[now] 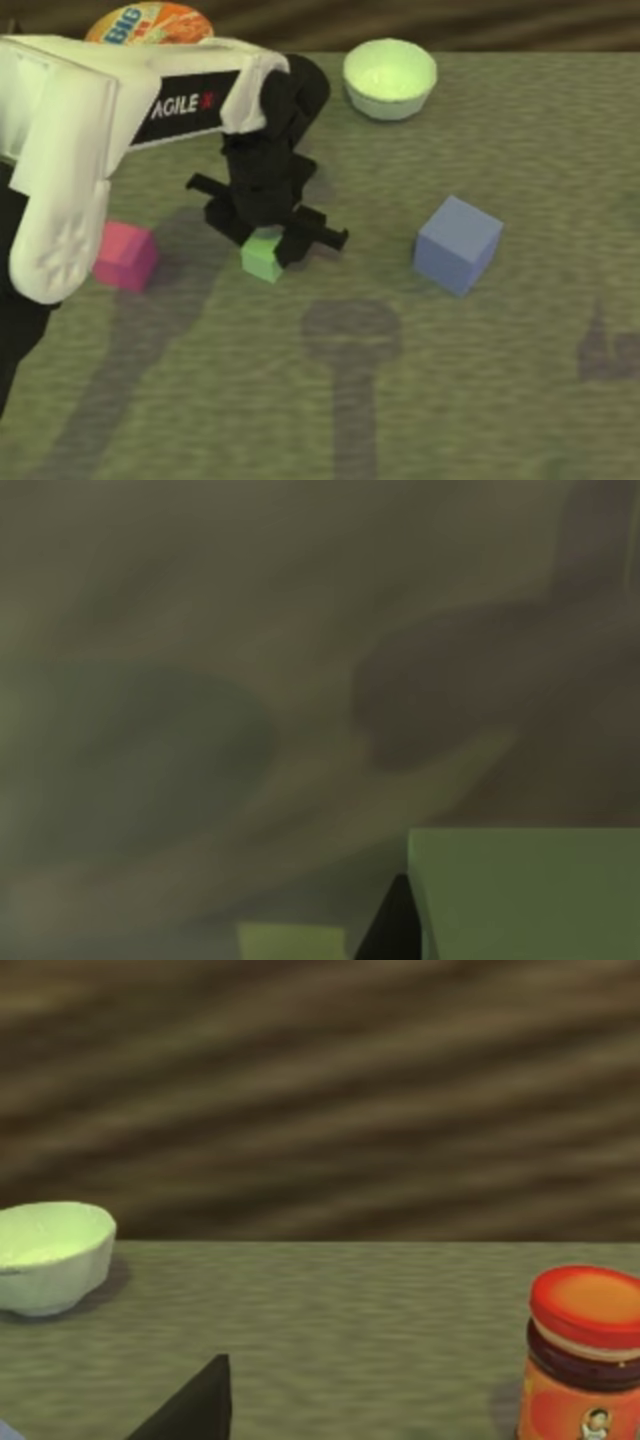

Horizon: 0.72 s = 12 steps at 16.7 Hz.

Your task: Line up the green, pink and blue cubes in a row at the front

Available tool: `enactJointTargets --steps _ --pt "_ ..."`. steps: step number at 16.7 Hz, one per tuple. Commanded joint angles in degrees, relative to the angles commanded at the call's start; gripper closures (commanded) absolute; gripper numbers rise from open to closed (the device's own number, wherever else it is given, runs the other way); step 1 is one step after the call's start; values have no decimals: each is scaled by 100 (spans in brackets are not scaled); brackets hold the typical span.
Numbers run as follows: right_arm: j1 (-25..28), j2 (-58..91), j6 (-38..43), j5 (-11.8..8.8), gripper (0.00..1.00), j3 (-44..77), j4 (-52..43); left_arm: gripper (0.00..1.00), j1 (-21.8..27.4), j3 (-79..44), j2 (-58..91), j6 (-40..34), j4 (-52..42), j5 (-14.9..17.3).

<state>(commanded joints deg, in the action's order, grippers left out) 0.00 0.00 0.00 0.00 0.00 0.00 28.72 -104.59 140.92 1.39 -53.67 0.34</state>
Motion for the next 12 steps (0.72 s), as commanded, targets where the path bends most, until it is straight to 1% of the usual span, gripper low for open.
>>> enactJointTargets --steps 7,12 --pt "0 0 0 0 0 0 0 100 -13 -140 -216 3 -154 2" --pt "0 0 0 0 0 0 0 100 -96 -741 -502 -13 -1100 -2"
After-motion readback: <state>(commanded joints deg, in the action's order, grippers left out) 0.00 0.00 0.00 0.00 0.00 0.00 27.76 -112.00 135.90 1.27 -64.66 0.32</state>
